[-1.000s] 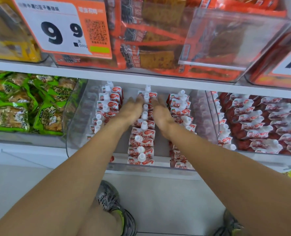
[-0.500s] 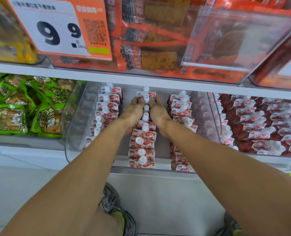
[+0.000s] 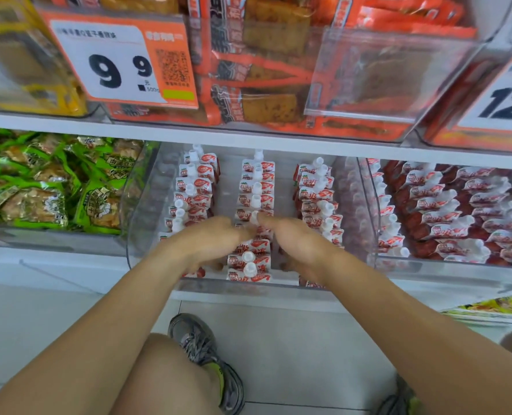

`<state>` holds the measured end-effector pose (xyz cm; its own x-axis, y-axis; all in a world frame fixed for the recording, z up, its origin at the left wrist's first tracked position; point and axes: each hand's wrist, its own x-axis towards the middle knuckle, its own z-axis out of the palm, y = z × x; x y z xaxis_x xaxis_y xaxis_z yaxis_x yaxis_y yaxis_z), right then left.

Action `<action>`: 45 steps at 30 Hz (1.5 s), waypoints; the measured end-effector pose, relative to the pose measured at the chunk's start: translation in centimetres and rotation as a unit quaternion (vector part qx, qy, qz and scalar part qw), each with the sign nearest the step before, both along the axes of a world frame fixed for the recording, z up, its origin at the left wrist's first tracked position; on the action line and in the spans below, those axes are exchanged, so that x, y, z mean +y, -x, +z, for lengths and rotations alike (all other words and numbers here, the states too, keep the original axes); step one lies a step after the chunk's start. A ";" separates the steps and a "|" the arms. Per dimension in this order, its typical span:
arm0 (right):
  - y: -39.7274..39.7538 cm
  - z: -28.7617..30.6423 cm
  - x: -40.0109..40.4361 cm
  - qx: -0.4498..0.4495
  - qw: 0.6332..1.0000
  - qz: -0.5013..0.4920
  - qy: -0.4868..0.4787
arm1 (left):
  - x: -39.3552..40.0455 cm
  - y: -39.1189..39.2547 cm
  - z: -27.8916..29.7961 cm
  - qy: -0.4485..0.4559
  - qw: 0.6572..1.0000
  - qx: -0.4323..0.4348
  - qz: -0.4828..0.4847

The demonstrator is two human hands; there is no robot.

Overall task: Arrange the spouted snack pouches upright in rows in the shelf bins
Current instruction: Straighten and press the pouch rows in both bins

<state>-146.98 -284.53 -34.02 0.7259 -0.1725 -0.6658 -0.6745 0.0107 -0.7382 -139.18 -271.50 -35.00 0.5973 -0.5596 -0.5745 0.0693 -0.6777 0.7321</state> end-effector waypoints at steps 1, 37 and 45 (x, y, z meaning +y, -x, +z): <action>0.7 0.2 -0.1 -0.001 1.000 0.018 0.003 | 0.2 0.3 -0.1 -0.001 1.000 -0.022 -0.017; -7.8 -2.1 10.3 -0.044 0.999 -0.012 -0.016 | 13.4 3.3 -1.5 -0.002 0.881 -0.403 0.246; -11.7 -5.8 11.7 -0.145 0.983 -0.102 0.044 | 13.1 3.0 -2.0 -0.002 0.877 -0.402 0.262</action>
